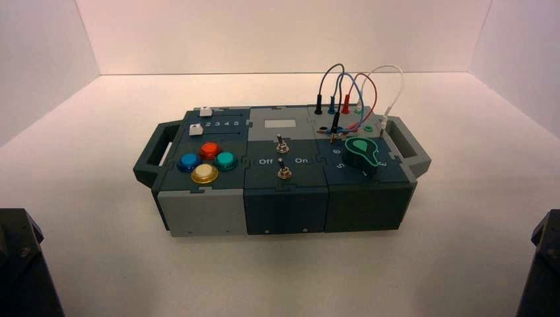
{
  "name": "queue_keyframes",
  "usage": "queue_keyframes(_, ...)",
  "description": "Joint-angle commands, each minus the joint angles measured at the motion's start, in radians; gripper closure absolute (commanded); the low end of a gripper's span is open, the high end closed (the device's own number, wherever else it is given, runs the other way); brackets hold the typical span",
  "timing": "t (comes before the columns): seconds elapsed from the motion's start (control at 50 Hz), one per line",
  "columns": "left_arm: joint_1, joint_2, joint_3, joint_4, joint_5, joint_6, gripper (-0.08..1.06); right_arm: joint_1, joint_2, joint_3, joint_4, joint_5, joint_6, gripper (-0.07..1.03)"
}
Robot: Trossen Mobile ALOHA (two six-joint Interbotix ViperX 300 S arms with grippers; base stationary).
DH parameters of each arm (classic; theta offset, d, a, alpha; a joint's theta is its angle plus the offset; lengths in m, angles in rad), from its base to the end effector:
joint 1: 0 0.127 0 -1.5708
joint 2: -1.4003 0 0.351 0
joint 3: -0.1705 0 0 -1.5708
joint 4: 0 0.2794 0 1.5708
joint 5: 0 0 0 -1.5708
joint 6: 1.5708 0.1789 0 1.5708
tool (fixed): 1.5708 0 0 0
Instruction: Flip the top switch off with the right gripper.
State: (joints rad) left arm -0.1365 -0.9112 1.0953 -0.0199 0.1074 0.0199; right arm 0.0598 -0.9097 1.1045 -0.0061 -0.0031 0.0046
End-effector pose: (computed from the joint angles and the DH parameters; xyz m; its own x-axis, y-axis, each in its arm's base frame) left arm 0.2072 -0.0288 0.2835 0.9486 -0.1325 -0.2874 0.1381 0.9904 -0.0005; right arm 0.2129 0.0127 0.2982 0.9799 0.0587 -0.1905 -0.0601 0.9982 -0.0015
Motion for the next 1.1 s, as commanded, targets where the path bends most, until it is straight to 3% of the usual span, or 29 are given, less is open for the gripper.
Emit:
queue_keyframes(0.02, -0.043, 0.014, -0.043, -0.006, 0.031, 0.002, 1.01, 0.034, 0.012, -0.046, 0.003, 0.04, 0.002, 0.99)
queue_keyframes(0.54, -0.183, 0.091, -0.048, -0.025, 0.155, -0.014, 1.01, 0.178, 0.012, -0.087, 0.031, 0.224, 0.012, 0.99)
queue_keyframes(0.94, -0.27, 0.183, -0.057, -0.034, 0.202, -0.015, 1.01, 0.189, 0.029, -0.094, 0.038, 0.351, 0.012, 0.99)
queue_keyframes(1.1, -0.272, 0.253, -0.064, -0.034, 0.212, -0.014, 1.01, 0.245, 0.032, -0.095, 0.049, 0.371, 0.012, 0.99)
